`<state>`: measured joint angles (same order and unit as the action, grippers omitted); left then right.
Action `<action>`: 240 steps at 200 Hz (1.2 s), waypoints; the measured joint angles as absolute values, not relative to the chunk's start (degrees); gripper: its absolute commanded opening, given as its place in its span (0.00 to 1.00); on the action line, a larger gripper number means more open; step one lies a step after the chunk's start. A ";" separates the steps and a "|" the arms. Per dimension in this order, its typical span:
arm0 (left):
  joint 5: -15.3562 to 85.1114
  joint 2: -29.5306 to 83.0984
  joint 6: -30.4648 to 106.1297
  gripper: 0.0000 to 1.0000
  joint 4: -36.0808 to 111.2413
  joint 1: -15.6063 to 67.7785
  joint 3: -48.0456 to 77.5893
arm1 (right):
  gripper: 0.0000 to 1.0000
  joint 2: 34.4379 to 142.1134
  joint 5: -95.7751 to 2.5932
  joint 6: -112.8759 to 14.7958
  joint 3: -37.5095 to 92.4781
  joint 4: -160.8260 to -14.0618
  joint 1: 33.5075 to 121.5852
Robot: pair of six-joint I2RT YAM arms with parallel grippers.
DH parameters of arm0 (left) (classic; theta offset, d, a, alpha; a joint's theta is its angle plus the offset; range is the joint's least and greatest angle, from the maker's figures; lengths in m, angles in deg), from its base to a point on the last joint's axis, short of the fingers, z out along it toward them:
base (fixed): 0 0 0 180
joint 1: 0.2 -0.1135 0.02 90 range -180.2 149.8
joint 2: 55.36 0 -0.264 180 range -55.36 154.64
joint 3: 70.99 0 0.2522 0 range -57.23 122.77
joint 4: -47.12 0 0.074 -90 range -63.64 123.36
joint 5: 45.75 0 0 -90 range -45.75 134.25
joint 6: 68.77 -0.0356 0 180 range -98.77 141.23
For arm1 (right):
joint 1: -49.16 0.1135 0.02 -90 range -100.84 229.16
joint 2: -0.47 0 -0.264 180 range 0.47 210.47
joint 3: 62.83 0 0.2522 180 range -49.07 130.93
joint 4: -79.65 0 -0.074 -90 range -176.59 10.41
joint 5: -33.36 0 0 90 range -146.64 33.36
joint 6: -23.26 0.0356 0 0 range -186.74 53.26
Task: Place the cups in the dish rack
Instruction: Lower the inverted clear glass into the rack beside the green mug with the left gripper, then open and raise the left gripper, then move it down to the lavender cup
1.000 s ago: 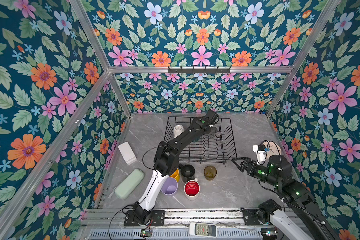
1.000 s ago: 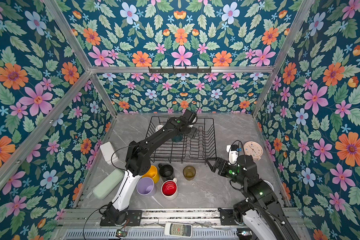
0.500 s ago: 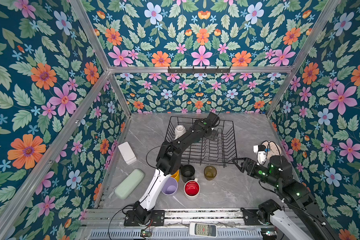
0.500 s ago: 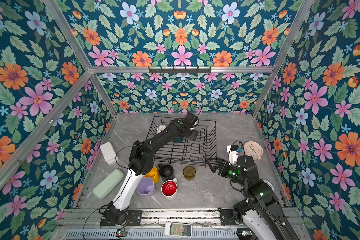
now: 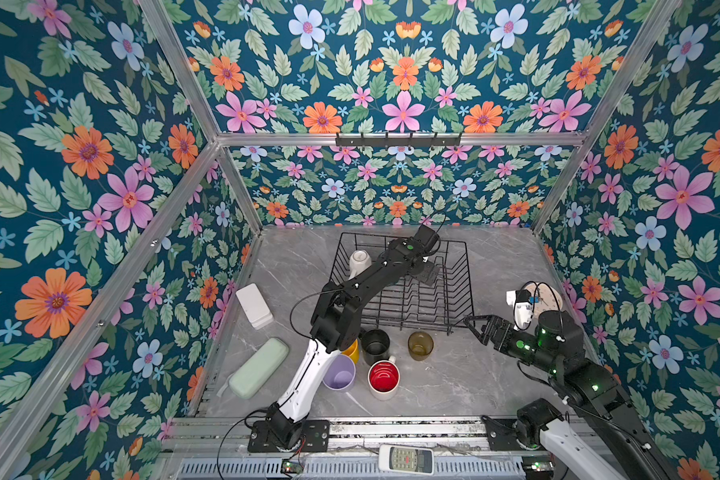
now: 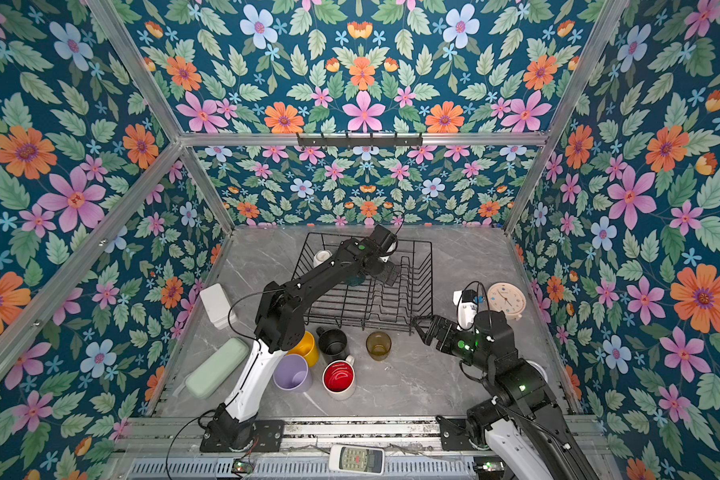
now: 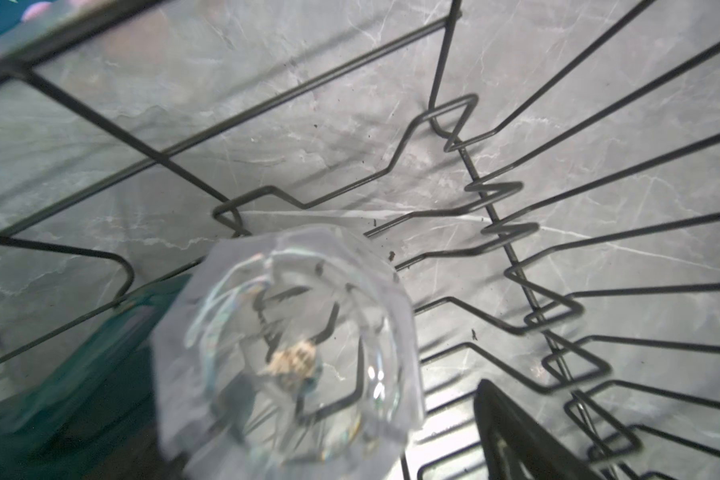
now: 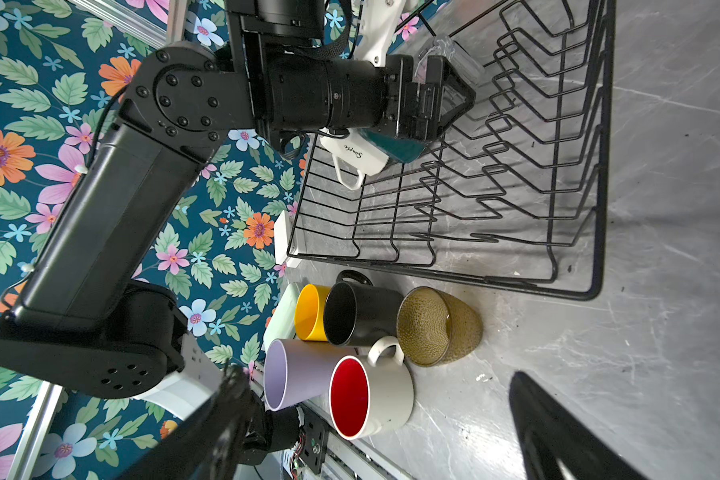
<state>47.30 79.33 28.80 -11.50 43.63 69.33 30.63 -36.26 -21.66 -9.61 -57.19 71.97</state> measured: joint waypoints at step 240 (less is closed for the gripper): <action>54.47 5.63 49.74 0.81 -22.87 43.08 14.41 | 0.80 43.54 -41.75 -31.67 -2.22 -47.13 72.08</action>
